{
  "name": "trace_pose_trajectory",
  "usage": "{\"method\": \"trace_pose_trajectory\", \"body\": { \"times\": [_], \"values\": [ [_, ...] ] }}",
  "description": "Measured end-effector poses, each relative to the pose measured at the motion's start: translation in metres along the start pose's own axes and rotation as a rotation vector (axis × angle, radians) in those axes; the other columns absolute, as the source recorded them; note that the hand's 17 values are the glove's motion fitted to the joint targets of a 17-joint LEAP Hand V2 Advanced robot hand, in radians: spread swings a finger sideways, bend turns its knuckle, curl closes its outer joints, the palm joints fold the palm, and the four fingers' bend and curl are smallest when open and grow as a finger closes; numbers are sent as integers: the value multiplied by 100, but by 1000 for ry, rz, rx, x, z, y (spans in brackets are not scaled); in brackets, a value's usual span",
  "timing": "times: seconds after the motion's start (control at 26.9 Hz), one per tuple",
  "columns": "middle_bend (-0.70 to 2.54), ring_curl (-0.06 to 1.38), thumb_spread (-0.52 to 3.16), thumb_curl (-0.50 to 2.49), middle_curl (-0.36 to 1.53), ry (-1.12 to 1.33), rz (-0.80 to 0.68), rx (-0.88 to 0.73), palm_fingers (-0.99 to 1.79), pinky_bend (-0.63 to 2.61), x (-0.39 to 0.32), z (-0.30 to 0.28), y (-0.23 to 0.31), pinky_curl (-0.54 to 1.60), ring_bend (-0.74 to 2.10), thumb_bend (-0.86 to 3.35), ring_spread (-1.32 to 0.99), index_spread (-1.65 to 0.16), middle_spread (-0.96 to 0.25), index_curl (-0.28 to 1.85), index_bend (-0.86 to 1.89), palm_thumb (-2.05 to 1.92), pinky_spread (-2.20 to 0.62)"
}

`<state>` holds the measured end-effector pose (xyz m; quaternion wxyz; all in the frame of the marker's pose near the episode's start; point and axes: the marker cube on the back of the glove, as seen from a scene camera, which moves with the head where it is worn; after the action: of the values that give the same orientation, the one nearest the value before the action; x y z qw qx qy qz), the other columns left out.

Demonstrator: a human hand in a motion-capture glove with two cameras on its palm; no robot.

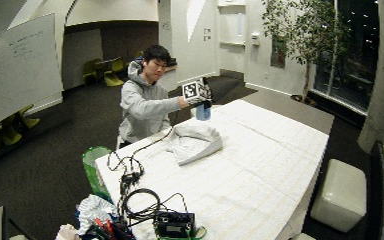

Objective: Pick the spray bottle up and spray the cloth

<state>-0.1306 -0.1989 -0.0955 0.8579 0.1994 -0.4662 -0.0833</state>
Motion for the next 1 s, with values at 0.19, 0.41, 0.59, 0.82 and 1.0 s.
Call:
{"method": "trace_pose_trajectory", "body": {
  "times": [0.19, 0.41, 0.59, 0.82, 1.0],
  "values": [
    [72, 46, 4, 73, 52, -136, 12, 119, 141, 36, 10, 33, -12, 43, 65, -4, -16, -16, -8, 54, 55, 98, -27],
    [72, 46, 4, 73, 52, -225, 69, 171, 141, 36, 37, 76, -15, 43, 64, -4, -16, -16, -7, 55, 55, 98, -27],
    [71, 46, 4, 73, 52, -215, 104, 162, 141, 37, 60, 102, -12, 43, 64, -4, -15, -16, -7, 55, 55, 98, -27],
    [71, 46, 4, 73, 51, -196, 126, 163, 141, 37, 80, 117, -12, 43, 64, -3, -15, -15, -7, 55, 54, 99, -27],
    [71, 46, 4, 73, 51, -183, 116, 150, 140, 36, 89, 126, -12, 43, 64, -4, -15, -15, -7, 55, 53, 99, -28]
  ]
}}
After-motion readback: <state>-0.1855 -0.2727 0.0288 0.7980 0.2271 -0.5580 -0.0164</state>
